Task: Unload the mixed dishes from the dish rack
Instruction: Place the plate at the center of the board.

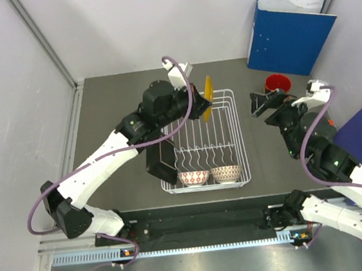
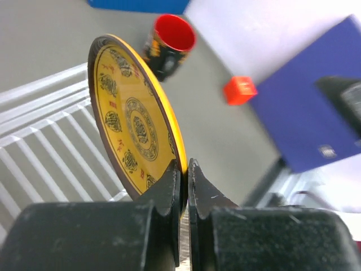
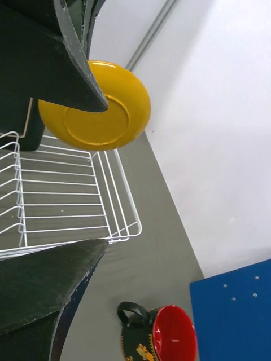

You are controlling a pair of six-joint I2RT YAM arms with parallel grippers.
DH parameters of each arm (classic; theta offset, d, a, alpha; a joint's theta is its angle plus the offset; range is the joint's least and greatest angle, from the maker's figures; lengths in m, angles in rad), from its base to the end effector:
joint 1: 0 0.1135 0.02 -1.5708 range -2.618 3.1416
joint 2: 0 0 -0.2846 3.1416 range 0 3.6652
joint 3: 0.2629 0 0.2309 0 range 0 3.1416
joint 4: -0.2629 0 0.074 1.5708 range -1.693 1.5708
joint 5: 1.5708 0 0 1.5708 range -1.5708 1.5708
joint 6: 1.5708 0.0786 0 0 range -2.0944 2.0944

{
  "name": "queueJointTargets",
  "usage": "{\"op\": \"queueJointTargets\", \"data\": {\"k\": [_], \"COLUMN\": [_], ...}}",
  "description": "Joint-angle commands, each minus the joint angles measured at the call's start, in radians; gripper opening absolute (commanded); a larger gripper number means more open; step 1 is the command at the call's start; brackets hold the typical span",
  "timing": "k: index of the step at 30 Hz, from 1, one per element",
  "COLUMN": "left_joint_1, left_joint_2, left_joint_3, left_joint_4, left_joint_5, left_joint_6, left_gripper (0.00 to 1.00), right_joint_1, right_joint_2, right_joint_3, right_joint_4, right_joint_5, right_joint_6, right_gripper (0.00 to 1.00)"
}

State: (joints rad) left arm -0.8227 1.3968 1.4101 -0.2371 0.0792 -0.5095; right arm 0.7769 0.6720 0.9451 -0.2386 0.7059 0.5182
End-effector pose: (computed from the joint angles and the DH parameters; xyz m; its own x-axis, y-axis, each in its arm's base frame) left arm 0.2277 -0.2545 0.4230 -0.5138 -0.1611 -0.8427 0.6101 0.6220 -0.4909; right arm 0.1281 0.0545 0.4132 -0.0139 0.5149 -0.8571 -0.0740 0.8543 0.5145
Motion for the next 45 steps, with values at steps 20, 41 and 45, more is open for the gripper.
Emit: {"op": "queueJointTargets", "data": {"k": [20,41,45], "left_joint_1": [-0.305,-0.498,-0.498], "left_joint_2": [-0.022,-0.136,-0.127], "left_joint_3": [-0.23,-0.522,-0.525], "left_joint_4": [0.175,0.45,0.455], "left_joint_5": [-0.702,-0.618,-0.639], "left_joint_6": [1.293,1.611,1.625], "left_gripper": [0.0,0.0,0.0], "right_joint_1": [-0.214,-0.283,-0.283], "right_joint_2": [0.483,0.548,0.535], "right_joint_3": [0.443,0.38,0.347], "right_joint_4": [-0.297,-0.262,-0.257], "right_joint_5": [-0.393,-0.646,-0.669], "right_joint_6": [0.008,-0.023,-0.017], "right_gripper": [0.97,0.95,0.9]}}
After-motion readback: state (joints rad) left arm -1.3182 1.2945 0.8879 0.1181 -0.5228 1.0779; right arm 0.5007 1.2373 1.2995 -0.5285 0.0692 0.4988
